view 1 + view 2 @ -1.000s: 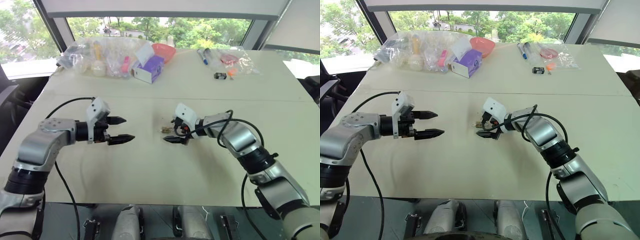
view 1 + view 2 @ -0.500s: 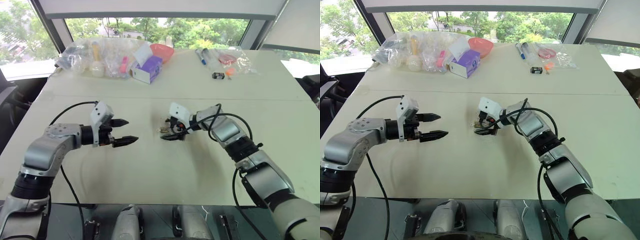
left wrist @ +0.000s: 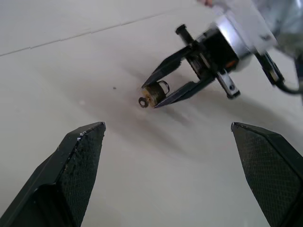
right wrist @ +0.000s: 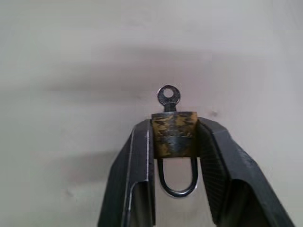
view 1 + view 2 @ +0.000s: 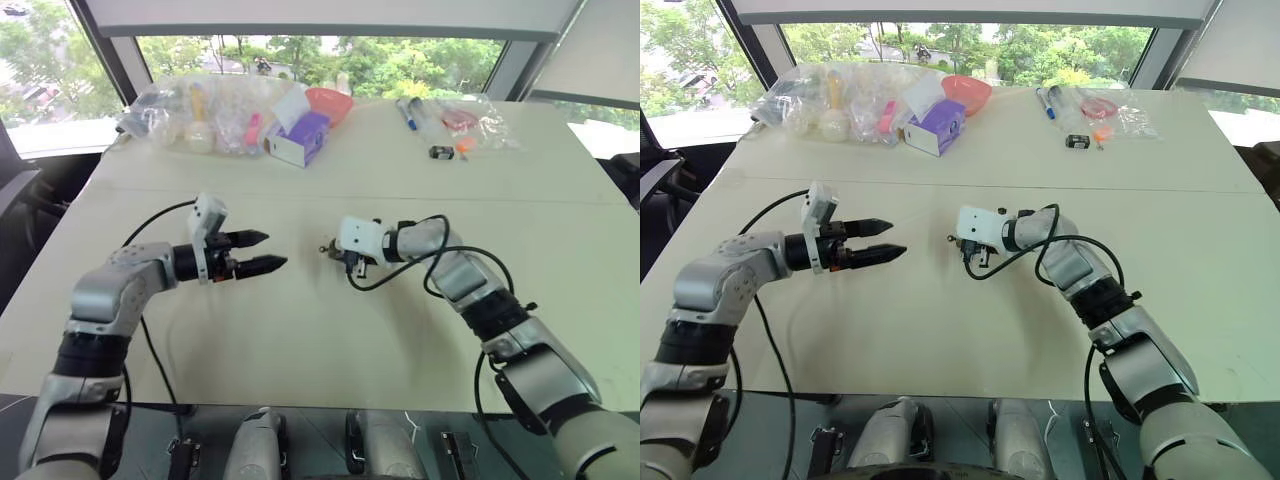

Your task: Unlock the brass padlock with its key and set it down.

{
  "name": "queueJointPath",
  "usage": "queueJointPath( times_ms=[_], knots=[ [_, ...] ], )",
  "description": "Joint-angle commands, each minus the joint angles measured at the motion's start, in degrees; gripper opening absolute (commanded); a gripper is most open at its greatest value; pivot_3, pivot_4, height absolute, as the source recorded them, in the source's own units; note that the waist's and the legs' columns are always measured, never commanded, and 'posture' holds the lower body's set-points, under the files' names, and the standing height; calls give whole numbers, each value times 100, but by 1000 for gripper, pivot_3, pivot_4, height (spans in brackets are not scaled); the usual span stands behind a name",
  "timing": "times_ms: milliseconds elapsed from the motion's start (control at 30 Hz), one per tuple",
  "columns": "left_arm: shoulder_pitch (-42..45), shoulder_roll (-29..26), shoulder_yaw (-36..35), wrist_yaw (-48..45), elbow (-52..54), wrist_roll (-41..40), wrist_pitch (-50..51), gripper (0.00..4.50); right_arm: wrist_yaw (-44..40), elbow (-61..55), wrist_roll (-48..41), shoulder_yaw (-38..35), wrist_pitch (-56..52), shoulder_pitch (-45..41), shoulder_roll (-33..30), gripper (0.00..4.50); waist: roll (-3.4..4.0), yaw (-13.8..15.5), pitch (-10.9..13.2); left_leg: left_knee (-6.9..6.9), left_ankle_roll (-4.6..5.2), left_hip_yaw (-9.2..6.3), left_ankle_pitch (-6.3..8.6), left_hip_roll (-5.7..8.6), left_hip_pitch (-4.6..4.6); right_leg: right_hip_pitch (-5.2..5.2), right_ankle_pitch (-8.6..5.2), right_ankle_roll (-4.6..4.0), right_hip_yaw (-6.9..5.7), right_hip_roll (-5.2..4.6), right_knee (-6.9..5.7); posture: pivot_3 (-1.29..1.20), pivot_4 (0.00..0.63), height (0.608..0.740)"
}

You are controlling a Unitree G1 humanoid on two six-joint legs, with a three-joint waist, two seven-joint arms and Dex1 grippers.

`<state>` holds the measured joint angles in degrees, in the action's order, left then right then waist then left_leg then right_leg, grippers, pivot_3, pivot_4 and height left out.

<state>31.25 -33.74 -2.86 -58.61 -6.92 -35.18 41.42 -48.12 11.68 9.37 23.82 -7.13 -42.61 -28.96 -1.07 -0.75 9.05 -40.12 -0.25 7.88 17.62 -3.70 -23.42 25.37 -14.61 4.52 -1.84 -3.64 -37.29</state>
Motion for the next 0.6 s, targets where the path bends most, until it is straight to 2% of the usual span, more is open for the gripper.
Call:
queueJointPath(
  times_ms=[33,167,433,467,500,600],
  knots=[
    [567,194,-203,-197,-523,-221,17,4453,228,-1057,-16,-443,74,31,-66,689,0,-19,0,3,-4,0,-2,-2,0,1,0,0,0,3,0,0,150,734],
    [1063,427,61,-513,-970,-39,-72,4453,368,-1525,53,-573,-125,131,-7,689,0,-21,0,4,-8,0,-5,-3,2,0,0,0,-1,7,0,0,150,734],
    [1738,817,325,-923,-1893,392,-585,4453,619,-1751,136,-634,-272,142,151,689,0,7,0,2,-8,3,-5,0,0,-1,0,0,0,5,1,0,150,734],
    [1788,850,347,-976,-1977,438,-658,3889,623,-1789,149,-636,-276,153,139,689,0,6,0,2,-7,3,-4,0,0,-1,0,0,0,5,2,0,150,734],
    [1820,870,355,-1023,-2038,470,-709,3634,627,-1816,159,-634,-283,160,133,689,0,1,0,2,-7,3,-4,1,0,-1,0,0,0,5,3,0,150,734],
    [1867,930,335,-1121,-2118,496,-754,2174,586,-1978,146,-646,-351,215,85,689,-1,-6,0,4,-8,2,-5,0,1,-1,0,0,0,5,3,0,150,734]
  ],
)
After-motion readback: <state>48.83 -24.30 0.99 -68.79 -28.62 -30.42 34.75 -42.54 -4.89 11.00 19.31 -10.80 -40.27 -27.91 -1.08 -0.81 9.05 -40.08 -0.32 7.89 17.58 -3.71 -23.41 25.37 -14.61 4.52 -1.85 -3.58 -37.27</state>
